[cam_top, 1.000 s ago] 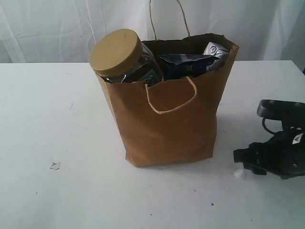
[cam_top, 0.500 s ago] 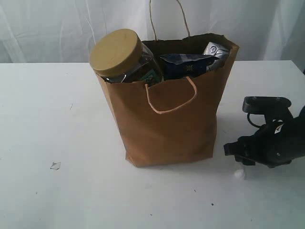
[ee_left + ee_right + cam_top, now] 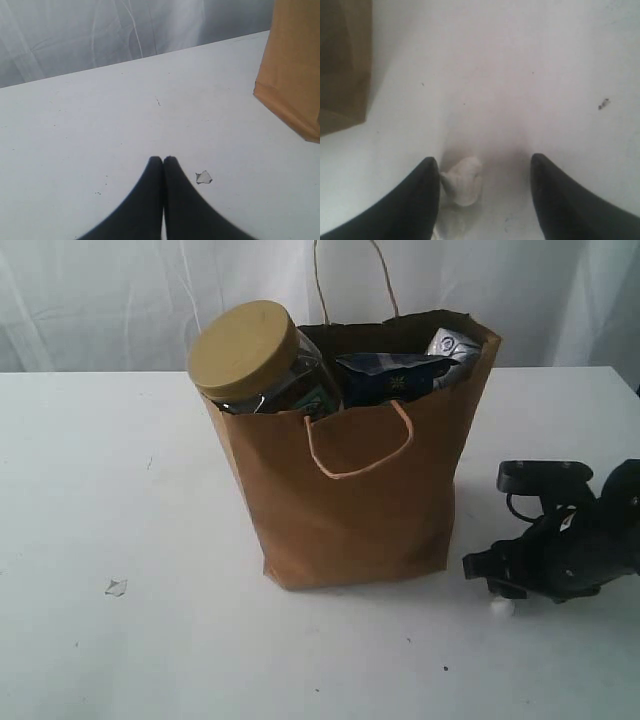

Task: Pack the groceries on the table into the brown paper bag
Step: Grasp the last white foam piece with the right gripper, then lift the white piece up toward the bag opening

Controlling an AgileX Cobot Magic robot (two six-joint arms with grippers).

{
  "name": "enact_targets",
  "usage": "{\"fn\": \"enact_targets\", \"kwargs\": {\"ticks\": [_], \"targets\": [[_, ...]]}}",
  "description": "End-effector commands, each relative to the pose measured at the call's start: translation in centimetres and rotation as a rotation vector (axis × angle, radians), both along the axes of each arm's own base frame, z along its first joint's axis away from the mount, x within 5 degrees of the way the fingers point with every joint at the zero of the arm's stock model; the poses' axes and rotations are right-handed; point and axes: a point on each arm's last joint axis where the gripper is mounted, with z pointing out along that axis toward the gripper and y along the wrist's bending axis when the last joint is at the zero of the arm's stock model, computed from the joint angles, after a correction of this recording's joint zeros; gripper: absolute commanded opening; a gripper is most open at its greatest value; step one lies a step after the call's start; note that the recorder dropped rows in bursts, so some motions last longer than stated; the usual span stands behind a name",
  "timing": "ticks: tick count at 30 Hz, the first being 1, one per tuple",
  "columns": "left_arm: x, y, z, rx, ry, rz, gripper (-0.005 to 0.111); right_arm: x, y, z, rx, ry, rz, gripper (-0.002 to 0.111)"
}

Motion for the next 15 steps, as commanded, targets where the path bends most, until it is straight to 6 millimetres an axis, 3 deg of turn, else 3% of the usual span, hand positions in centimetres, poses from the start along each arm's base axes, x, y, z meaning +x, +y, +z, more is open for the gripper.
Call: {"fn": "enact_targets", "kwargs": {"ticks": [1, 15], "targets": [[-0.01, 0.00, -0.05, -0.013, -0.004, 0.003, 0.000, 0.20, 0.00, -0.04, -0.004, -0.004, 0.008, 0.051], [-0.01, 0.00, -0.05, -0.013, -0.004, 0.003, 0.000, 0.26, 0.00, -0.01, -0.003, -0.010, 0.006, 0.020]]}}
